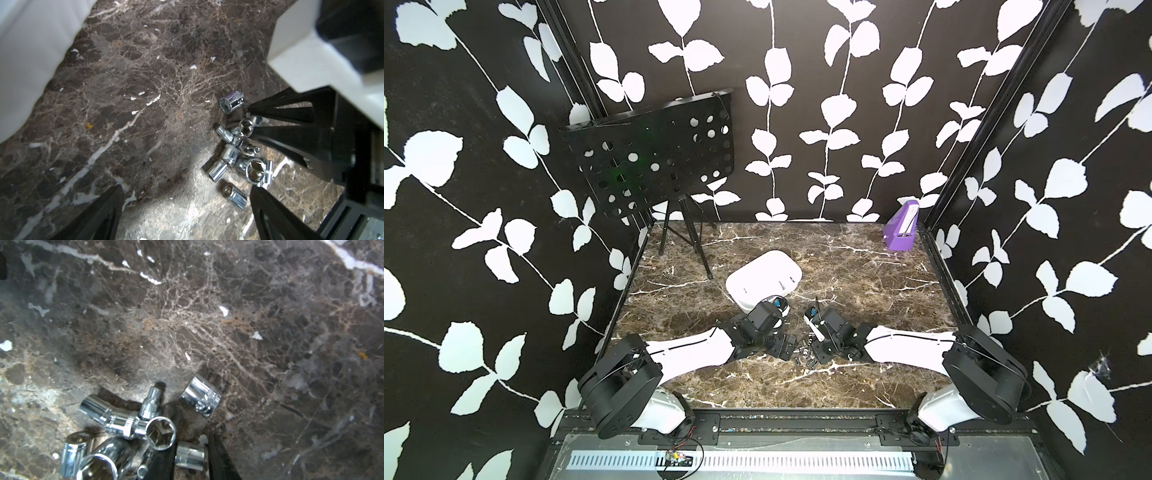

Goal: Put the socket on the desktop into the storage box
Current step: Pick up the socket head from the center of the board, then place the socket head in the storage box.

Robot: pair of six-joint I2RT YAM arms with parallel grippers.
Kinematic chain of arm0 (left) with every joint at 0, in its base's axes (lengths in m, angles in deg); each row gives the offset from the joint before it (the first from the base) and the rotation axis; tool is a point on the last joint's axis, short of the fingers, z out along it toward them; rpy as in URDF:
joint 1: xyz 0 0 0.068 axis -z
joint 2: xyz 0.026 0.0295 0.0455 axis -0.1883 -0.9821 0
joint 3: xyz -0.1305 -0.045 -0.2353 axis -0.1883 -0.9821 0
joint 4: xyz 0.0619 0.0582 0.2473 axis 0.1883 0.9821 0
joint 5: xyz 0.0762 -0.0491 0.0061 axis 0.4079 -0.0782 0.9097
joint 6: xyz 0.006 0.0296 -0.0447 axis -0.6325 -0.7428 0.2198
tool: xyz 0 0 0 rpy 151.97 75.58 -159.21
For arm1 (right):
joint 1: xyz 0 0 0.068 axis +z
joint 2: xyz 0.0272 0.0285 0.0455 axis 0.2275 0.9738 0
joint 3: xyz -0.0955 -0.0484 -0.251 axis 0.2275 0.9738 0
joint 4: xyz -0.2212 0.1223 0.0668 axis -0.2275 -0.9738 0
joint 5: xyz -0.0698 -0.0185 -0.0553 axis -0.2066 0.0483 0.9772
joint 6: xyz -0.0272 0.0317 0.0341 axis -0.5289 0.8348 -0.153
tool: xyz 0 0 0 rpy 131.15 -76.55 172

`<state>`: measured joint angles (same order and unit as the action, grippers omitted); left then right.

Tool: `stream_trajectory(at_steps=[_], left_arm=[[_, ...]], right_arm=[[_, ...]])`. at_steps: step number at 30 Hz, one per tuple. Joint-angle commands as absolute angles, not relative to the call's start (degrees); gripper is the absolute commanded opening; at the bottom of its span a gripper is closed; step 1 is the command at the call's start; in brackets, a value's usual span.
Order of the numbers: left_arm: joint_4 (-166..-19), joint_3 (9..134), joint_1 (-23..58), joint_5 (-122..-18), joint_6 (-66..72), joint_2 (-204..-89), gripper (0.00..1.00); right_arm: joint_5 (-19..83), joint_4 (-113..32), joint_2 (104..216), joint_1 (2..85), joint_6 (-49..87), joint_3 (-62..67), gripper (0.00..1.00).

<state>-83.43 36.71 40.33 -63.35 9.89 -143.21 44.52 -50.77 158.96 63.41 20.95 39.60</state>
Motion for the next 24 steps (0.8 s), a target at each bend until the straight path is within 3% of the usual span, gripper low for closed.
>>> stream_trajectory(at_steps=[1,24], left_arm=[[-82.6,37.7,40.3,-63.1,9.9,-141.7,0.95],[-81.9,36.1,40.4,-57.9,9.7,-136.2,0.95]], right_arm=[[44.2,-53.5,159.1,63.8,21.3,39.8,0.28],[49.1,-55.8,147.2,62.4,22.9,43.4,0.19]])
